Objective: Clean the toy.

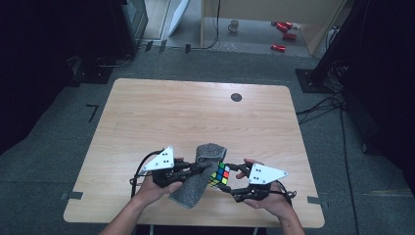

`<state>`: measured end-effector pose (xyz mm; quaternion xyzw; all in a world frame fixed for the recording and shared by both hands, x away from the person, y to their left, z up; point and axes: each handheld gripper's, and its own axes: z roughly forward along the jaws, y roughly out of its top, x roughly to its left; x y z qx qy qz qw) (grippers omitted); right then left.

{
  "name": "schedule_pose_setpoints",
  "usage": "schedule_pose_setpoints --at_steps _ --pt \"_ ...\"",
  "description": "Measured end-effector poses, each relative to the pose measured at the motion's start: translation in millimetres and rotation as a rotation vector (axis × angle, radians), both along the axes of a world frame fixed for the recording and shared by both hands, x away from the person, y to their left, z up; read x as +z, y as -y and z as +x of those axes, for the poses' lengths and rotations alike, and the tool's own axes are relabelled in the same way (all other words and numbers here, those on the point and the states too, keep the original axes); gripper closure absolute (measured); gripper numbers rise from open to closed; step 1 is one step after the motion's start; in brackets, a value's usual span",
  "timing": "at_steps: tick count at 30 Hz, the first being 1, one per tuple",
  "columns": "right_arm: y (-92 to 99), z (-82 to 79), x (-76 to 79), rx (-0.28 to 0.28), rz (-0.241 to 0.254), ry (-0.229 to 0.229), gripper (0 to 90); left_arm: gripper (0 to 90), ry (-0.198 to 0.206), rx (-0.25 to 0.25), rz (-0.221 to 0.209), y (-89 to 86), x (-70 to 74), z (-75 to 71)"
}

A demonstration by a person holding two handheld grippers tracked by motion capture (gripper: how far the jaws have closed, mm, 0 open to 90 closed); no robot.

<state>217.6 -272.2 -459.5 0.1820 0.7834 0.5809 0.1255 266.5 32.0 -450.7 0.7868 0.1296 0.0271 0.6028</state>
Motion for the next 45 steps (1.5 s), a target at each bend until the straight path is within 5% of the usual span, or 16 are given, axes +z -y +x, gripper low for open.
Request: schedule_pose_setpoints --at_steps 6,8,11,19,23,28,32,37,43,45 --pt "-11.1 -1.0 -6.7 -0.007 -0.079 0.013 34.5 86.3 -0.016 0.005 -0.073 -1.4 13.3 -3.1" --pt "-18.7 -1.6 -10.1 0.000 -0.108 0.015 34.5 86.1 -0.010 -0.016 -0.062 3.8 18.2 -8.0" --pt "-29.4 -4.3 -11.2 0.015 -0.129 0.019 34.5 85.9 0.006 -0.025 0.012 17.9 20.8 -15.4" --pt "-29.4 -4.3 -12.1 -0.003 -0.161 0.025 34.5 85.6 0.050 -0.017 0.111 24.8 23.5 -19.2" --pt "-25.7 -2.3 -10.4 -0.015 -0.151 0.027 34.4 85.9 0.037 0.002 0.095 19.6 27.2 -15.9" --pt "-25.9 -1.8 -9.3 -0.025 -0.139 0.023 34.4 85.3 0.064 -0.062 0.117 34.1 26.8 -27.4" --pt "-23.4 -1.5 -8.4 -0.033 -0.139 0.029 34.5 85.6 0.031 -0.012 0.075 24.3 27.0 -18.5" --pt "-5.6 3.4 -3.4 -0.093 -0.075 0.024 34.5 86.2 -0.032 0.102 -0.014 -10.8 24.4 4.5" --pt "14.8 6.3 6.0 -0.129 0.052 0.017 34.5 86.2 -0.107 0.073 -0.062 -19.0 11.0 14.9" --pt "17.6 5.6 10.0 -0.121 0.088 0.015 34.5 86.2 -0.106 0.058 -0.050 -12.5 8.1 12.6"
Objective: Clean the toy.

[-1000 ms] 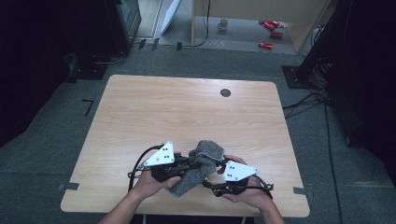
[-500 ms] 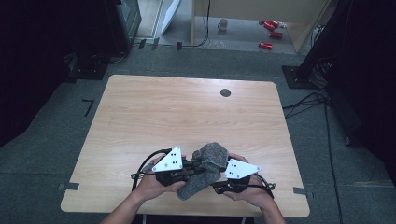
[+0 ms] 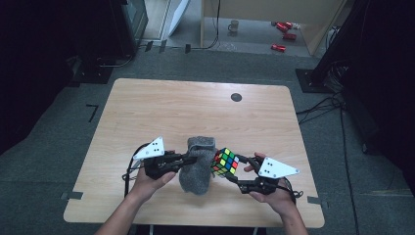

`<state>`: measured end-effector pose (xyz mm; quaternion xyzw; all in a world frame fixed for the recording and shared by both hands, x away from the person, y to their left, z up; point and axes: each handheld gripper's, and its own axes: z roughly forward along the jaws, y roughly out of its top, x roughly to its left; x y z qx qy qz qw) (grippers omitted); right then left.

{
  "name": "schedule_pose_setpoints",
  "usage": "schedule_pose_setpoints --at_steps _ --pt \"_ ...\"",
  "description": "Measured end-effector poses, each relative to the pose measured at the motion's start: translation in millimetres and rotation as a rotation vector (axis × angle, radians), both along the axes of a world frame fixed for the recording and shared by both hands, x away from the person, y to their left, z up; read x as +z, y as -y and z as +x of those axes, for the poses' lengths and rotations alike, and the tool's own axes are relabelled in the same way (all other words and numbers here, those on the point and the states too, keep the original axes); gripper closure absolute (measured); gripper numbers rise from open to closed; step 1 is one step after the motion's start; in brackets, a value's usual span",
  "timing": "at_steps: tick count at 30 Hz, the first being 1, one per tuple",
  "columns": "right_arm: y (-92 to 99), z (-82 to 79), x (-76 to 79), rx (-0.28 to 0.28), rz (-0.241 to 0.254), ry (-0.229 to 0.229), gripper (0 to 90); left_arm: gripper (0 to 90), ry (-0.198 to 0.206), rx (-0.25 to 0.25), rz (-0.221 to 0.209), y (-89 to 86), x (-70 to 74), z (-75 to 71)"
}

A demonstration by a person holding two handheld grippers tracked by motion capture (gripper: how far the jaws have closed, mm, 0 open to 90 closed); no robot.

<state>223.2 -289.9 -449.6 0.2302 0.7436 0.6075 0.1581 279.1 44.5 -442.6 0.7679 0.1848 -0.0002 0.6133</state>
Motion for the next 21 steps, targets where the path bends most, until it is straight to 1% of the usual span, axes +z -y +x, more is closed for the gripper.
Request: schedule_pose_setpoints --at_steps 1,2,3,5,6,8,10,11,14,15,16,17,18,19,21 --pt "0.0 -0.4 1.6 0.007 0.009 0.004 34.4 86.2 0.008 -0.011 0.015 3.7 -0.4 -1.6" --pt "-1.7 -2.0 4.2 0.022 0.018 0.009 34.5 86.2 0.024 -0.032 0.036 10.6 -1.1 -5.4" --pt "-1.7 -2.0 4.2 0.022 0.018 0.009 34.5 86.2 0.024 -0.032 0.036 10.6 -1.1 -5.4" --pt "-3.8 -3.5 6.3 0.029 0.024 0.014 34.5 86.2 0.033 -0.047 0.072 16.5 -3.6 -8.3" --pt "-4.8 -4.2 8.3 0.021 0.022 0.020 34.4 86.2 0.024 -0.063 0.087 20.7 -7.7 -9.5" --pt "-4.7 -4.4 9.1 0.020 0.027 0.021 34.4 86.2 0.022 -0.067 0.095 22.9 -9.3 -10.3" --pt "-4.5 -4.4 10.6 0.013 0.050 0.017 34.5 86.2 0.017 -0.096 0.107 30.8 -11.6 -14.1" --pt "-4.8 -4.2 10.7 0.014 0.061 0.014 34.4 86.2 0.017 -0.096 0.107 30.8 -11.6 -14.1" --pt "-6.6 -3.8 10.2 0.020 0.086 0.003 34.4 86.1 0.022 -0.121 0.123 39.4 -12.9 -18.8" --pt "-7.9 -3.5 9.6 0.027 0.096 -0.003 34.4 86.0 0.025 -0.121 0.127 41.1 -12.9 -20.1" --pt "-9.5 -3.6 9.0 0.030 0.097 -0.005 34.4 85.9 0.025 -0.116 0.127 41.4 -12.7 -20.4" --pt "-10.6 -3.5 8.7 0.028 0.093 -0.003 34.4 85.9 0.020 -0.115 0.119 40.0 -12.4 -19.4" --pt "-8.7 -2.5 9.1 0.014 0.099 -0.001 34.4 86.0 0.001 -0.106 0.070 33.6 -10.1 -16.6" --pt "-8.7 -2.5 9.1 0.014 0.099 -0.001 34.4 86.1 0.001 -0.106 0.070 33.6 -10.1 -16.6" --pt "-4.1 -0.5 8.5 -0.018 0.099 -0.004 34.5 86.1 -0.005 -0.086 0.029 26.7 -6.9 -13.2"
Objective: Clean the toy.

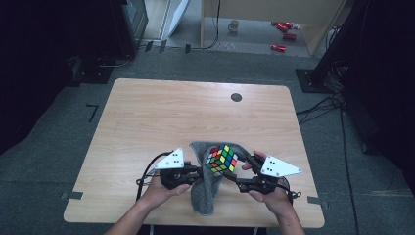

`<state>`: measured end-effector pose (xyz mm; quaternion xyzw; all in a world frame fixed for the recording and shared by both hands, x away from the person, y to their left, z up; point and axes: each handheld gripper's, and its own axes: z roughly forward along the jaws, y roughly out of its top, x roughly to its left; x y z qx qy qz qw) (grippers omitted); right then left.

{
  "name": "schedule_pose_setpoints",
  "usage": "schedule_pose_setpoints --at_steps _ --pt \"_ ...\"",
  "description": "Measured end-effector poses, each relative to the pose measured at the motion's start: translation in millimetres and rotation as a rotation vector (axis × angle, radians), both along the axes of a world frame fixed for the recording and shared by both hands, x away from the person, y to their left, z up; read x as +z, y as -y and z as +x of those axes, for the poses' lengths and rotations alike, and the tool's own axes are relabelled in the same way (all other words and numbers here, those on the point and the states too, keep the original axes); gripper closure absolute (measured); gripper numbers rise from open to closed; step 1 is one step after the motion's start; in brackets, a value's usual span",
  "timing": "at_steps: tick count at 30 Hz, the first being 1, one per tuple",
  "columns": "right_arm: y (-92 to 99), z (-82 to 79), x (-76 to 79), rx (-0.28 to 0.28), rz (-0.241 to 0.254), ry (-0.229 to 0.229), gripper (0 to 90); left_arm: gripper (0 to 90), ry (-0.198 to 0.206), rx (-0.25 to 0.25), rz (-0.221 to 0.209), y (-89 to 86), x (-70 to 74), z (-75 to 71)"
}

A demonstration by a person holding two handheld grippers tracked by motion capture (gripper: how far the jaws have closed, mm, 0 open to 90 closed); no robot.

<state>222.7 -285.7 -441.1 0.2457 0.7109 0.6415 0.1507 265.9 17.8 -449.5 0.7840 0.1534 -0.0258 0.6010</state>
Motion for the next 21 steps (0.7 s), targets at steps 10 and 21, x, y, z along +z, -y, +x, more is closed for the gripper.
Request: schedule_pose_setpoints --at_steps 10,21 --pt "-7.8 -0.7 -2.4 0.035 0.004 -0.018 34.4 86.0 0.034 -0.024 0.115 17.3 -7.1 -8.4" --pt "-13.4 -2.6 -2.8 0.058 -0.025 -0.010 34.4 85.8 -0.004 0.040 0.087 7.9 -7.4 -0.4"
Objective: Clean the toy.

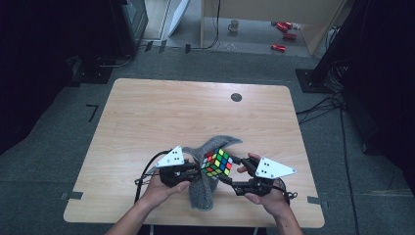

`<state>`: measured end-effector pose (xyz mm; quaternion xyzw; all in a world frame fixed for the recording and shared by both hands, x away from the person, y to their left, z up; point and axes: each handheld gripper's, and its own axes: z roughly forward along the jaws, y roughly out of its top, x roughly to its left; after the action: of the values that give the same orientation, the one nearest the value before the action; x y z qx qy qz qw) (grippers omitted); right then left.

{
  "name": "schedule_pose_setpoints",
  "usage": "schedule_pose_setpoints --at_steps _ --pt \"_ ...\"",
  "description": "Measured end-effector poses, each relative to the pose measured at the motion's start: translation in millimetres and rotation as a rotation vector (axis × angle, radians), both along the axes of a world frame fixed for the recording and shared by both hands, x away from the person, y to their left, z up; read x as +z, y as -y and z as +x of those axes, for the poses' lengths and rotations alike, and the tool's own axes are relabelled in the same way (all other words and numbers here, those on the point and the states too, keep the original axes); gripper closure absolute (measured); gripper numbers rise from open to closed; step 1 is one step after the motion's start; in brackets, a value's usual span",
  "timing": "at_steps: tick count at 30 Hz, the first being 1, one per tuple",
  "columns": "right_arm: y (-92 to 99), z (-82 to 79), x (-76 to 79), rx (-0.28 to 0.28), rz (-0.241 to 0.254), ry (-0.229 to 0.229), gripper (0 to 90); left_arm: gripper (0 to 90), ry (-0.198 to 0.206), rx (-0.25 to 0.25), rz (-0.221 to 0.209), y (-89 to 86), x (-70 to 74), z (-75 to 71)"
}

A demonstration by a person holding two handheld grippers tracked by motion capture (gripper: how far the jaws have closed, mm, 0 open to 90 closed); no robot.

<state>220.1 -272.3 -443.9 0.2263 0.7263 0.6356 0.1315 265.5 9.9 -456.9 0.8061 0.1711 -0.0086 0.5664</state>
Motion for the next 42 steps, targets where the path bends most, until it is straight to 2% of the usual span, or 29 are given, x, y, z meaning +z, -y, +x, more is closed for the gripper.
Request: schedule_pose_setpoints --at_steps 2,4,9,11,12,13,14,15,16,18,19,20,21,22,23,24,26,27,28,33,35,36,39,42 --pt "2.1 1.3 -0.5 -0.016 0.002 -0.006 34.4 85.8 0.026 -0.026 0.013 1.8 0.9 -3.1" --pt "6.3 2.6 -1.5 -0.030 -0.004 -0.009 34.4 85.7 0.024 -0.023 0.008 0.5 2.7 -2.4" --pt "9.4 3.5 -7.0 -0.042 -0.048 -0.010 34.5 85.7 0.020 0.051 -0.017 -14.3 9.1 6.0" --pt "4.1 2.8 -7.9 -0.029 -0.088 -0.001 34.5 85.7 0.020 0.060 -0.042 -21.6 13.2 9.2" --pt "4.1 2.8 -7.9 -0.029 -0.088 -0.001 34.5 85.6 0.020 0.060 -0.042 -21.6 13.2 9.2" --pt "1.4 2.1 -8.4 -0.025 -0.114 0.004 34.5 85.6 0.019 0.061 -0.056 -23.9 15.0 10.2" --pt "-5.1 0.7 -11.4 -0.014 -0.163 0.008 34.4 85.5 0.016 0.059 -0.068 -25.6 16.7 10.8" --pt "-5.1 0.7 -11.4 -0.014 -0.163 0.008 34.4 85.5 0.017 0.054 -0.071 -26.4 17.6 10.9" --pt "-12.5 -0.7 -15.2 -0.003 -0.207 0.011 34.4 85.5 0.015 0.041 -0.068 -25.4 17.7 10.2" --pt "-16.2 -1.0 -16.5 0.007 -0.216 0.011 34.4 85.3 0.025 0.010 -0.035 -19.5 16.6 5.9" --pt "-19.2 -1.5 -17.3 0.011 -0.228 0.009 34.4 85.5 0.039 0.024 -0.025 -18.1 16.8 4.0" --pt "-20.6 -1.4 -18.7 0.006 -0.241 0.012 34.5 85.5 0.027 0.021 -0.027 -18.0 17.5 4.3" --pt "-20.4 -1.0 -19.7 0.009 -0.240 0.006 34.4 85.4 0.020 0.013 -0.045 -19.0 18.4 4.3" --pt "-20.5 -1.1 -20.4 0.010 -0.233 0.002 34.5 85.3 0.013 -0.005 -0.082 -19.9 20.7 3.3" --pt "-20.5 -1.1 -20.4 0.010 -0.233 0.002 34.5 85.2 0.013 -0.005 -0.082 -19.9 20.7 3.3" --pt "-21.2 -1.2 -19.0 0.002 -0.242 0.011 34.4 85.1 0.034 0.008 -0.074 -19.3 22.7 2.1" --pt "-20.3 -1.1 -17.6 -0.001 -0.229 0.009 34.4 85.1 0.040 0.016 -0.067 -19.6 22.5 2.4" --pt "-15.6 -0.3 -14.3 -0.011 -0.186 0.007 34.4 85.2 0.048 0.026 -0.034 -19.8 18.9 3.5" --pt "-12.8 0.1 -12.3 -0.019 -0.167 0.006 34.4 85.2 0.042 0.029 -0.032 -19.7 16.5 4.2" --pt "-9.2 0.0 -13.0 -0.026 -0.167 0.005 34.4 85.2 0.047 0.030 -0.018 -17.0 16.3 3.1" --pt "-10.5 0.7 -16.0 -0.018 -0.166 -0.004 34.4 85.2 0.049 0.022 -0.045 -16.3 20.3 0.6" --pt "-13.5 0.7 -17.7 -0.017 -0.186 -0.001 34.4 85.2 0.061 0.025 -0.044 -15.8 22.1 -0.7" --pt "-13.1 0.9 -16.6 -0.015 -0.175 -0.002 34.4 85.1 0.067 0.028 -0.047 -16.7 22.4 -0.9" --pt "-9.5 -0.6 -11.2 -0.019 -0.152 0.009 34.4 85.0 0.070 0.046 -0.010 -17.0 18.3 2.1"
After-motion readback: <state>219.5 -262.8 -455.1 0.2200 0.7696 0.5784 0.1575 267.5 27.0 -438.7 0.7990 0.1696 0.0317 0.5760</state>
